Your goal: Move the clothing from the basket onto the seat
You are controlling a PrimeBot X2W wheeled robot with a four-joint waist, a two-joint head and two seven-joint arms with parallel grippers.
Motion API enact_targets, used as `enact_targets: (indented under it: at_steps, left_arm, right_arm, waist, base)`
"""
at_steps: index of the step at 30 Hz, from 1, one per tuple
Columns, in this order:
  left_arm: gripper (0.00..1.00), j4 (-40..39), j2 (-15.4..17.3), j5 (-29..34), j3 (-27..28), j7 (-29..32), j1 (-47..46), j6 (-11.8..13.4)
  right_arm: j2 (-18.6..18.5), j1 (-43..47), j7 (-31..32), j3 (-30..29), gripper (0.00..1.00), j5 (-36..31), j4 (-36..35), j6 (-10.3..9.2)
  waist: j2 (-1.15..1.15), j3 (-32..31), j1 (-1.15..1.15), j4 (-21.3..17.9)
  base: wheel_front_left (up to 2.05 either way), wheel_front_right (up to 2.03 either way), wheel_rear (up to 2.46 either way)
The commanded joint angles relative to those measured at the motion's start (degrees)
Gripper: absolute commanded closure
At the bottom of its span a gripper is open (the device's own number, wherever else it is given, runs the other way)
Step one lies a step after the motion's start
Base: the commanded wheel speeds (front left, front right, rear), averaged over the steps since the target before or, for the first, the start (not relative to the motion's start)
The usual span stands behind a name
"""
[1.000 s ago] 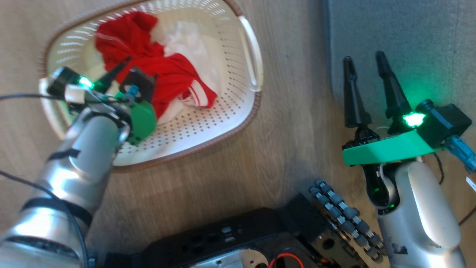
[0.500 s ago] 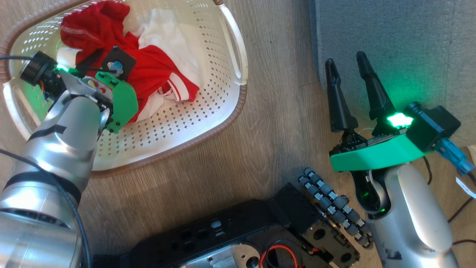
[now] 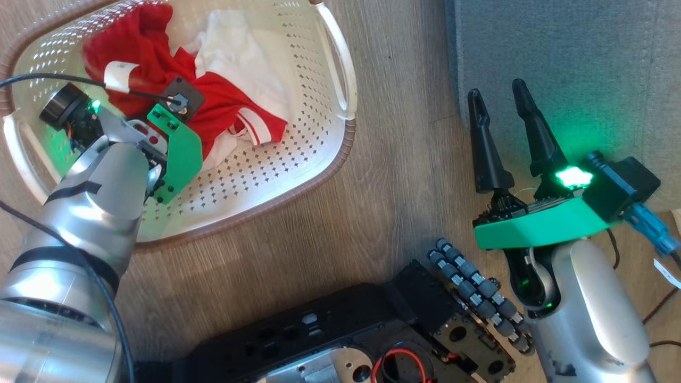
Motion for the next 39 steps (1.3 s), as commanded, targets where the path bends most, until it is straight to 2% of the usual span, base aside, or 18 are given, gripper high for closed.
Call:
enact_targets:
  at_steps: [1, 18, 26, 29, 32, 39]
  left_arm:
    - [1.0, -0.1, 0.9, -0.4, 0.7, 0.0, 1.7, -0.1]
    - [1.0, -0.1, 2.4, -3.2, 1.0, -4.8, 1.9, 1.5]
    - [1.0, -0.1, -0.6, -5.6, 1.7, -10.4, 6.2, 3.3]
    - [1.0, -0.9, -2.0, -7.1, 2.5, -12.3, 8.2, 4.8]
    - [1.0, -3.2, -3.2, -8.6, 3.4, -12.9, 10.3, 6.3]
    - [1.0, -19.4, -3.7, -11.3, 5.4, -13.0, 17.4, 8.0]
  right_arm:
    - [-0.7, 3.2, 0.1, 0.0, 0.0, 0.1, -0.3, -0.02]
    - [-0.7, -1.4, 0.1, 0.2, 0.0, 2.2, 1.1, -0.02]
    - [-0.7, -2.5, 0.1, -1.0, 0.0, 1.1, 3.4, -0.02]
    - [-0.7, -2.0, 0.1, -1.8, 0.0, 0.4, 4.4, -0.02]
    - [-0.7, -1.1, 0.1, -2.7, 0.0, -0.4, 5.1, -0.02]
    - [-0.7, 1.4, 0.1, -4.9, 0.0, -2.1, 6.6, -0.02]
  waist:
    - [0.0, 0.1, 0.0, 0.0]
    - [0.0, -2.7, 0.0, -0.7]
    - [0.0, -11.3, 0.0, 1.7]
    - [0.0, -15.6, 0.0, 3.2]
    - [0.0, -19.9, 0.0, 4.6]
    - [0.0, -28.6, 0.0, 8.2]
  base:
    - [0.0, 0.0, 0.0]
    - [0.0, 0.0, 0.0]
    - [0.0, 0.0, 0.0]
    - [0.0, 0.0, 0.0]
    - [0.0, 0.0, 0.0]
    - [0.0, 0.0, 0.0]
